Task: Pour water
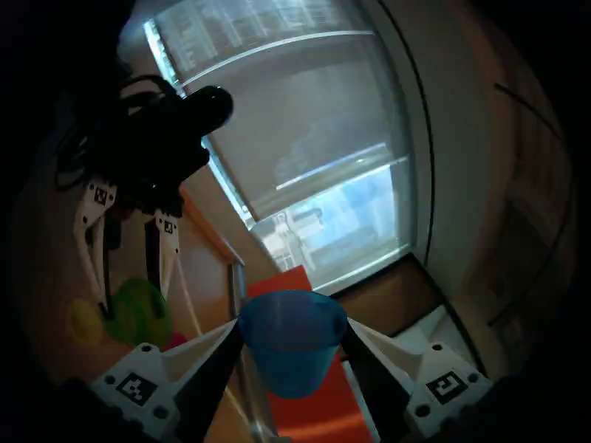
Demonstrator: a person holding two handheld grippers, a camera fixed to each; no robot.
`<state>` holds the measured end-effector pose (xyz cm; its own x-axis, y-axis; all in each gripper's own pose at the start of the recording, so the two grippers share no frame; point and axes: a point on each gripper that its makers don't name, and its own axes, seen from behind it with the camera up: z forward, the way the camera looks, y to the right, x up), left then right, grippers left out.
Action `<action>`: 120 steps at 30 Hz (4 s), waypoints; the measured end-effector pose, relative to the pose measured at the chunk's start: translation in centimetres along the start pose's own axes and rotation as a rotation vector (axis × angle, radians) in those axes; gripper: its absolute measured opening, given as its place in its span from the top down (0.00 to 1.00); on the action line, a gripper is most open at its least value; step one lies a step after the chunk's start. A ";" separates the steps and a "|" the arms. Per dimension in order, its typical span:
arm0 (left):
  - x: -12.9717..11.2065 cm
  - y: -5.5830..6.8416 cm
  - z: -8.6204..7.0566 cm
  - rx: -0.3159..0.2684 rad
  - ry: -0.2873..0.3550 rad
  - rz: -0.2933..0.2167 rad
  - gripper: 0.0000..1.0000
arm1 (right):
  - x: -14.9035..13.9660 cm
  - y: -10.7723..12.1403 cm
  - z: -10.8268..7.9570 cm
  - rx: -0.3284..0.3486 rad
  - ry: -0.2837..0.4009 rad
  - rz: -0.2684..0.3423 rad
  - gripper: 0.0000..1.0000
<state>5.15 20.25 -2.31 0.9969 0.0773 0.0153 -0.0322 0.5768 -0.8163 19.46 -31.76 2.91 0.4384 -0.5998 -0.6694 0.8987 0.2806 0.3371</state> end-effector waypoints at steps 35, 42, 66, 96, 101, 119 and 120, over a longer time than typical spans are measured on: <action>-0.1 -0.5 -0.1 0.008 -0.009 0.007 0.15 | -2.4 -1.5 0.2 0.117 0.005 0.946 0.10; 0.1 -0.9 -0.4 0.020 -0.007 0.008 0.15 | -2.8 -1.5 -0.2 0.118 -0.002 0.970 0.10; -1.2 -3.8 -2.6 0.106 -0.039 0.022 0.16 | -7.9 -3.0 -5.8 0.056 -0.096 0.971 0.10; -5.7 -6.0 -4.5 0.167 -0.172 0.024 0.15 | -12.9 -9.2 -5.7 0.141 -0.231 0.998 0.09; -7.6 -6.2 -4.4 0.165 -0.227 0.008 0.15 | -13.8 -10.4 -5.7 0.166 -0.255 1.010 0.09; -11.8 -6.2 -4.5 0.150 -0.357 -0.011 0.15 | -16.6 -14.3 -5.5 0.214 -0.328 1.025 0.08; -12.0 -6.1 -4.5 0.148 -0.364 -0.011 0.15 | -16.8 -14.6 -5.5 0.216 -0.333 1.026 0.08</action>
<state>-6.32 12.18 -0.09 0.9076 0.3382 0.2489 -0.0583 0.6883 -0.7231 -0.93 -21.63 5.62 0.9206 -0.3375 0.1966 0.0735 0.6441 0.7614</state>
